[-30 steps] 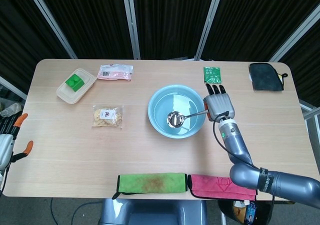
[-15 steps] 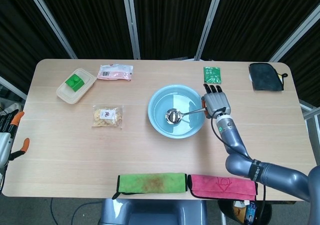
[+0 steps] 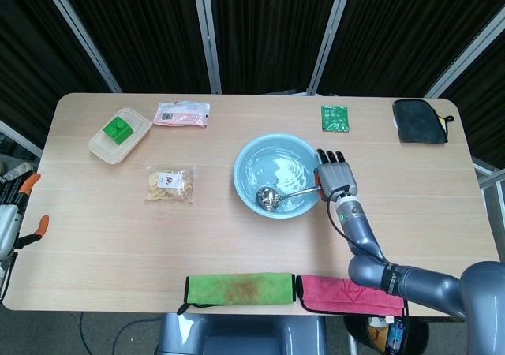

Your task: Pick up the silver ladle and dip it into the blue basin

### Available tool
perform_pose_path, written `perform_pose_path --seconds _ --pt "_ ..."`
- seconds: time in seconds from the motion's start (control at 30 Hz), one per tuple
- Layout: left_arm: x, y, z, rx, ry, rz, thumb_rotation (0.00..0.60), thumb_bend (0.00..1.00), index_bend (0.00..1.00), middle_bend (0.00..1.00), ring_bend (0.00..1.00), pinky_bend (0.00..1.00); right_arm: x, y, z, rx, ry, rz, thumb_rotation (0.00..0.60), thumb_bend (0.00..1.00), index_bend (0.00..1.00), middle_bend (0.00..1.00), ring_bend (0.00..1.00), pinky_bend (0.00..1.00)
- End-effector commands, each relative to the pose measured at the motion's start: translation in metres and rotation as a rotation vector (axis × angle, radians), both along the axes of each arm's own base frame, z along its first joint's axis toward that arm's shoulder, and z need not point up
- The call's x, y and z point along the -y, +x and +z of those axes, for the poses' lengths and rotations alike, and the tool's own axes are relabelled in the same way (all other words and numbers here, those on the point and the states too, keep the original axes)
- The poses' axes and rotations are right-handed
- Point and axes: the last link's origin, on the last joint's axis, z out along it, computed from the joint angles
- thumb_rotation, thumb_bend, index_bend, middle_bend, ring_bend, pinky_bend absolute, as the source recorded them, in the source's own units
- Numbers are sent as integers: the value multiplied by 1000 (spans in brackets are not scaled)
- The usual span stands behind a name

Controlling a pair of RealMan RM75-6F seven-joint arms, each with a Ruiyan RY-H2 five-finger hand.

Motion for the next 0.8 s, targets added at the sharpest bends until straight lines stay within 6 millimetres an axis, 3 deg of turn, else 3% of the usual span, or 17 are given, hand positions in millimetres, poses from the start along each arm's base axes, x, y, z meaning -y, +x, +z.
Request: perform_pose_path --seconds 0.03,0.33,0.8 --pt "-1 -2 2 3 0 2 600 454 30 0 0 0 -2 0 -5 -7 4 -7 600 473 689 0 0 0" --pt "0 -6 9 28 -5 3 600 453 31 0 0 0 -9 18 -8 6 5 3 600 473 689 0 0 0" --pt "3 -2 6 37 -30 -23 600 454 30 0 0 0 -17 68 42 16 -71 68 600 472 689 0 0 0"
